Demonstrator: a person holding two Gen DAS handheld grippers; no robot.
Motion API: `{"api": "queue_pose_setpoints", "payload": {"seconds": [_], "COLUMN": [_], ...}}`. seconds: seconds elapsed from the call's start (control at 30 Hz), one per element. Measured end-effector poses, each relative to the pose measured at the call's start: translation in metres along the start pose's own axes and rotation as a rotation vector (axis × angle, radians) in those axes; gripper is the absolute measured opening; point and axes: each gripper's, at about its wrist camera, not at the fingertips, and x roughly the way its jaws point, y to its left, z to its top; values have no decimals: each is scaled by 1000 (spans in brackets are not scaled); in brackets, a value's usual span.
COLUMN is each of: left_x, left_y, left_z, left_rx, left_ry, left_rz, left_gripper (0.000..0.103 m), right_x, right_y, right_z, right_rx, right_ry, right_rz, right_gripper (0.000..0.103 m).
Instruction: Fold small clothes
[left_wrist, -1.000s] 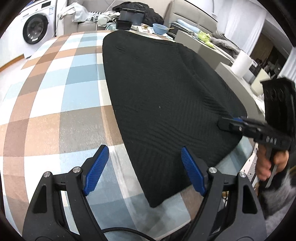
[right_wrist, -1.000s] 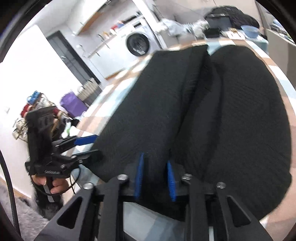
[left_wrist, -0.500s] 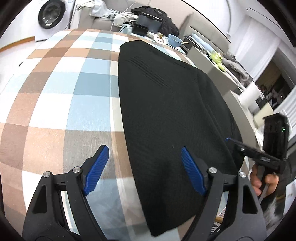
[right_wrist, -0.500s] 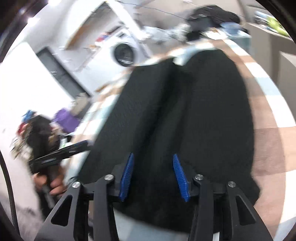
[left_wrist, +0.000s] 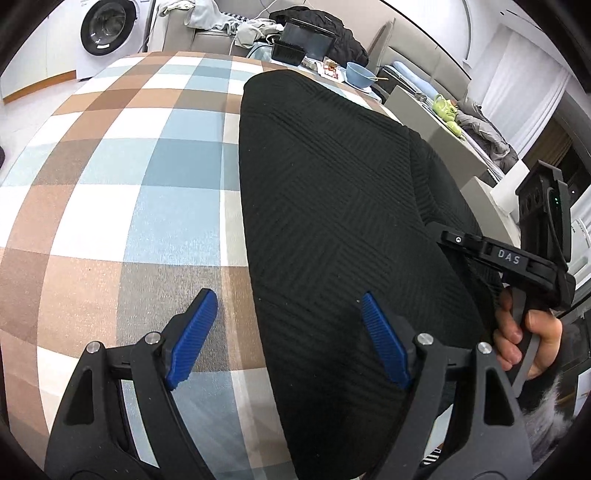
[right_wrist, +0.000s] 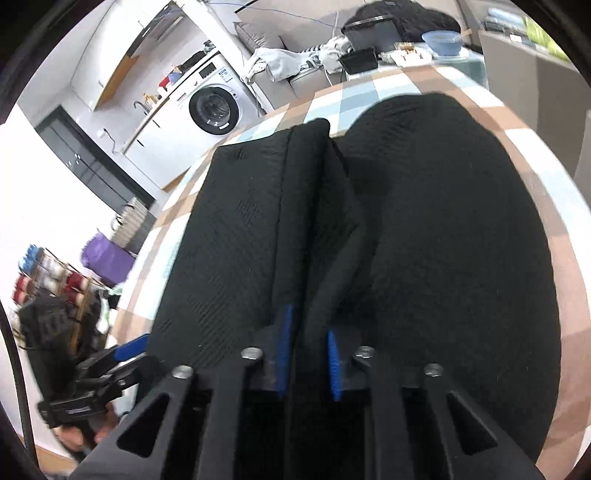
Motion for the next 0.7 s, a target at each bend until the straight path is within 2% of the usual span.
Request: {"api": "queue_pose_setpoints", "payload": {"seconds": [0.07,0.2,0.3,0.33,0.43,0.5,0.63,0.7], "left_x": [-3,-7,-5,-3,2,3,6,9], "left_y": [1,5,9,9,8,6,1,0], "left_z": [1,3,4,4,4,4,7,9], "left_rx": [-4,-13,-23,-27,-33,-23,5,12], "left_ry": [-8,-16,-17,-14,-9,-5,-13,-16], "left_rz": [-3,-2,-6,-9,-18,-19,7,11], "left_gripper": [79,79,79,79,79,79,79,79], "right_x": [-6,-40,-56,-53,-20,-13,-15,-23], "right_y": [3,13,8,3,-9,-13,-13,-16], "right_z": [3,4,3,1,-3,-7,-12,-15], "right_rx": [-28,-72,-49,-39,-40,-28,-11,0], "right_ry": [-32,-160,-184,-172,-28,-24,-27,-32], "right_rz": [4,34,0,-24,-79,-105,-80,-90], "right_gripper": [6,4,4,4,5,8,17,17]}}
